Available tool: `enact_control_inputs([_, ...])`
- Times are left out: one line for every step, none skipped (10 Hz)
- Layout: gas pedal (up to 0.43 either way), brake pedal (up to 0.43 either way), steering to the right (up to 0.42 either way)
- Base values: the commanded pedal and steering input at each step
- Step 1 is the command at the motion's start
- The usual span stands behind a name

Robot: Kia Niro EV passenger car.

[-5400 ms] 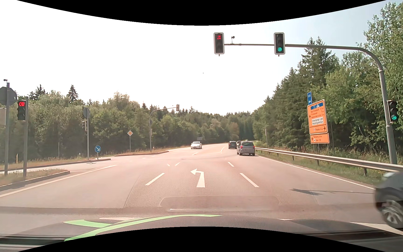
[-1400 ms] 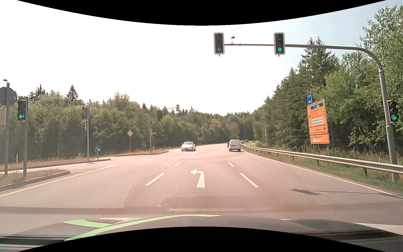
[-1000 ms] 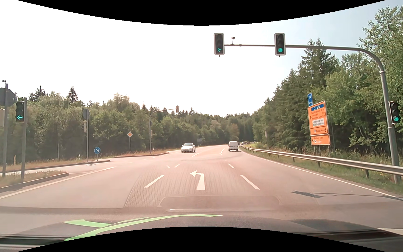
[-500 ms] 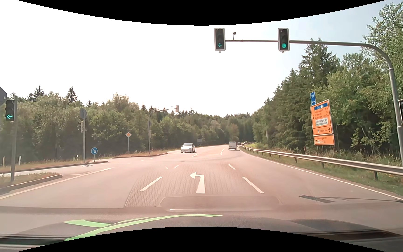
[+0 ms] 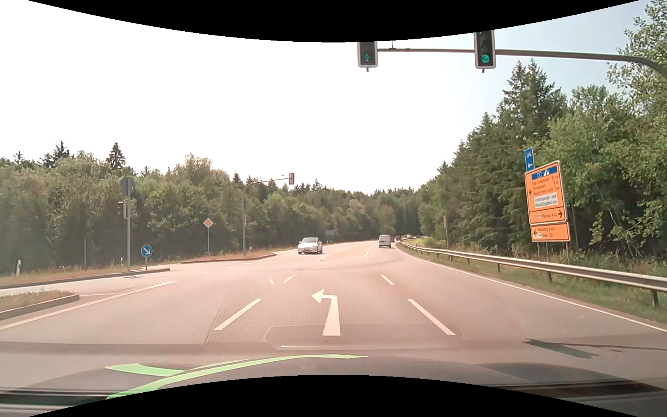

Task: Follow the waypoints while adhering to traffic rules and regulations

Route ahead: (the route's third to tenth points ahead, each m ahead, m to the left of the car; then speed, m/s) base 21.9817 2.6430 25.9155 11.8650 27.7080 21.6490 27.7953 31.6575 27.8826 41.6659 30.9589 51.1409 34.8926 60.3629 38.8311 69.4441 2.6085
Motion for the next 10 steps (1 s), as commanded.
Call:
enact_control_inputs([0.358,0.000,0.004])
enact_control_inputs([0.358,0.000,0.004])
enact_control_inputs([0.358,0.000,0.004])
enact_control_inputs([0.358,0.000,0.004])
enact_control_inputs([0.358,0.000,0.004])
enact_control_inputs([0.358,0.000,0.004])
enact_control_inputs([0.350,0.000,0.004])
enact_control_inputs([0.350,0.000,0.004])
enact_control_inputs([0.331,0.000,0.003])
enact_control_inputs([0.311,0.000,0.001])
